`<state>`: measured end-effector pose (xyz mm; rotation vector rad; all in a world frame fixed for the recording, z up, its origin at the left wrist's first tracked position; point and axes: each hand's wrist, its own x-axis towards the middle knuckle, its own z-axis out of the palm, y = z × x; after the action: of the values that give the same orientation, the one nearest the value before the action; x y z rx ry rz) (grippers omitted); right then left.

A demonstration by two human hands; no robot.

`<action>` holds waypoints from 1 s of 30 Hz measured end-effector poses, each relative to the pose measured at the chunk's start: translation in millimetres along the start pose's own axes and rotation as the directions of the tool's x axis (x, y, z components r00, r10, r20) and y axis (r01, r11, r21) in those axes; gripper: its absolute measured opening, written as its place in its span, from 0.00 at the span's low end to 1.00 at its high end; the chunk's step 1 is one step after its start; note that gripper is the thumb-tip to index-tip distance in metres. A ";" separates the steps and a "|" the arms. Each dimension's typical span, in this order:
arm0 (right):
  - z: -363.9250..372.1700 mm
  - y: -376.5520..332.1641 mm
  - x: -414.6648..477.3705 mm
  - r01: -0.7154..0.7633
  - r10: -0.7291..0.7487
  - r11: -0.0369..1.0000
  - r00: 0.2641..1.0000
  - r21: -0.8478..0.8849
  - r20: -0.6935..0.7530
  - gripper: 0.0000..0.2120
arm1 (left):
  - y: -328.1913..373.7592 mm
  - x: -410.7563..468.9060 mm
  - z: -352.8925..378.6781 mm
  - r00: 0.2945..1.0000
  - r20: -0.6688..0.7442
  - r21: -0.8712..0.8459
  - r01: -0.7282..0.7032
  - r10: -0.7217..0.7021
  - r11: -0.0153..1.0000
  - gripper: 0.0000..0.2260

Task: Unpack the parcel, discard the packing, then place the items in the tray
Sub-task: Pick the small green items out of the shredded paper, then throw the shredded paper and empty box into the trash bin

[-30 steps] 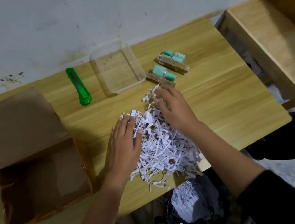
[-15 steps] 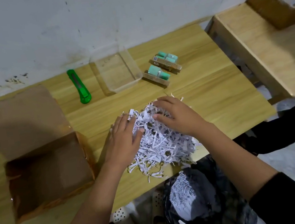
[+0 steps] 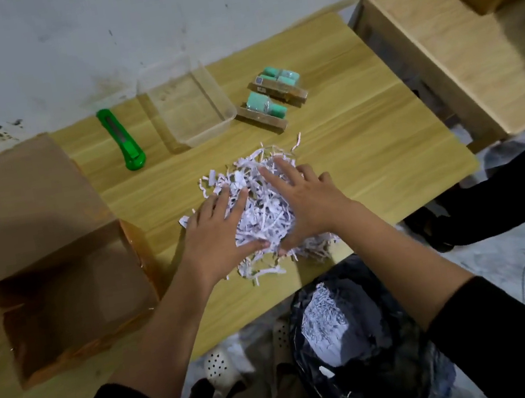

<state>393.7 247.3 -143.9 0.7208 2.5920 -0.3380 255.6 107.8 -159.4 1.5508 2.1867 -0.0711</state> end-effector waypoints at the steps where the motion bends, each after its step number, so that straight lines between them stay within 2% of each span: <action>1: -1.2 -0.1 4.1 0.004 -0.004 1.000 1.000 -0.012 -0.015 0.65 | -0.1 1.8 -0.7 0.999 -0.033 0.014 0.004 -0.003 1.000 0.41; 5: -4.3 -4.5 14.0 0.046 -0.041 0.996 0.997 0.076 -0.070 0.55 | -3.2 6.0 -1.1 0.992 -0.123 0.051 0.009 -0.003 0.999 0.36; 10: 0.9 -12.2 10.2 0.035 -0.013 0.976 0.995 0.216 -0.100 0.39 | -8.4 3.9 4.5 0.982 -0.188 -0.050 0.024 -0.033 0.998 0.33; 17: 3.4 -26.1 6.0 -0.058 0.087 0.941 0.994 0.333 -0.072 0.37 | -6.2 -0.9 7.0 0.974 -0.225 -0.077 0.022 -0.039 0.997 0.29; 20: 7.1 -35.6 4.4 -0.093 0.132 0.928 0.988 0.362 -0.085 0.35 | -5.0 0.2 7.6 0.981 -0.193 -0.062 0.013 -0.025 0.998 0.26; 25: 11.8 -55.2 -5.0 -0.148 0.206 0.898 0.974 0.414 -0.098 0.34 | -12.4 2.1 2.5 0.997 -0.080 -0.195 -0.001 -0.015 0.981 0.22; 30: -5.6 -60.6 -32.4 -0.236 0.296 0.852 0.953 0.468 -0.058 0.32 | -11.4 -2.5 -12.2 0.998 -0.030 -0.197 -0.068 0.063 0.978 0.24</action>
<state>384.3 184.5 -117.0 1.2896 2.4989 -0.8564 241.9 105.1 -150.0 1.5156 2.0875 0.1817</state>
